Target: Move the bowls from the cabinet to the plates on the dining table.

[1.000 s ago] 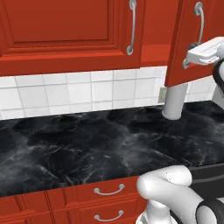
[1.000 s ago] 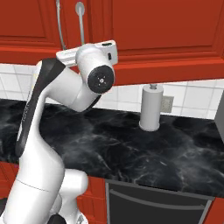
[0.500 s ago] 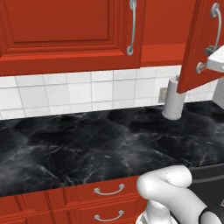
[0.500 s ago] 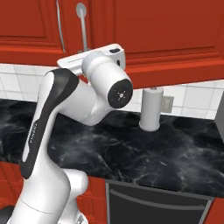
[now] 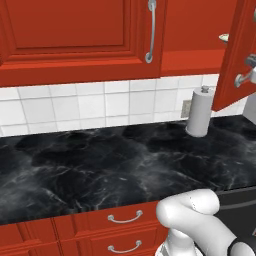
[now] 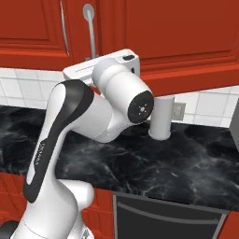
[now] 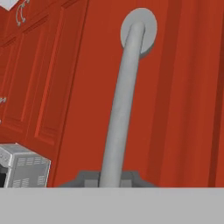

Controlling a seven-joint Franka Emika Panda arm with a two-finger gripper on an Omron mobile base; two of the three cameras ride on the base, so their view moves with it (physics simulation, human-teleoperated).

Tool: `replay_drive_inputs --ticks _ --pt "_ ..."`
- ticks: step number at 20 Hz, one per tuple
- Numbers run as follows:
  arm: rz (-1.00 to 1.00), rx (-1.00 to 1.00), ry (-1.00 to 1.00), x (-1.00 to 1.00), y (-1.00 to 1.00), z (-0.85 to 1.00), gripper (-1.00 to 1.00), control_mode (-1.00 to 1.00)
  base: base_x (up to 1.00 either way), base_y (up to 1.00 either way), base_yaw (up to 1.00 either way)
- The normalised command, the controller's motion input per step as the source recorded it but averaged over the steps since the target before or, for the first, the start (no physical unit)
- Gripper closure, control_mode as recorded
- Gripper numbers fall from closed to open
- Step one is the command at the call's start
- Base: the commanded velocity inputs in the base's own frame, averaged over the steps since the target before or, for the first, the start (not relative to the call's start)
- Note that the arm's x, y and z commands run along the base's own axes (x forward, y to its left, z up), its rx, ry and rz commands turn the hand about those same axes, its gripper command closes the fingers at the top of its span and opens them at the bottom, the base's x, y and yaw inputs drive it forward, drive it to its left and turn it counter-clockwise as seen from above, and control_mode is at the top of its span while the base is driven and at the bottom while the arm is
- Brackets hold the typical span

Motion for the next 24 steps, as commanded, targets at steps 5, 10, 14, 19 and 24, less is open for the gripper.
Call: replay_drive_inputs --ticks 5,10,14,19,24 --pt "0.01 0.00 -0.02 -0.31 -0.44 0.00 1.00 -1.00 0.00 0.00 0.00" --pt "0.01 0.00 -0.03 -0.26 -0.49 0.00 1.00 -1.00 0.00 0.00 0.00" --pt "0.02 0.00 -0.04 -0.25 -0.49 0.00 1.00 -1.00 0.00 0.00 0.00" --pt "0.01 0.00 -0.03 -0.25 -0.49 0.00 1.00 -1.00 0.00 0.00 0.00" --pt "0.00 0.00 -0.01 -0.23 -0.46 0.00 1.00 -1.00 0.00 0.00 0.00"
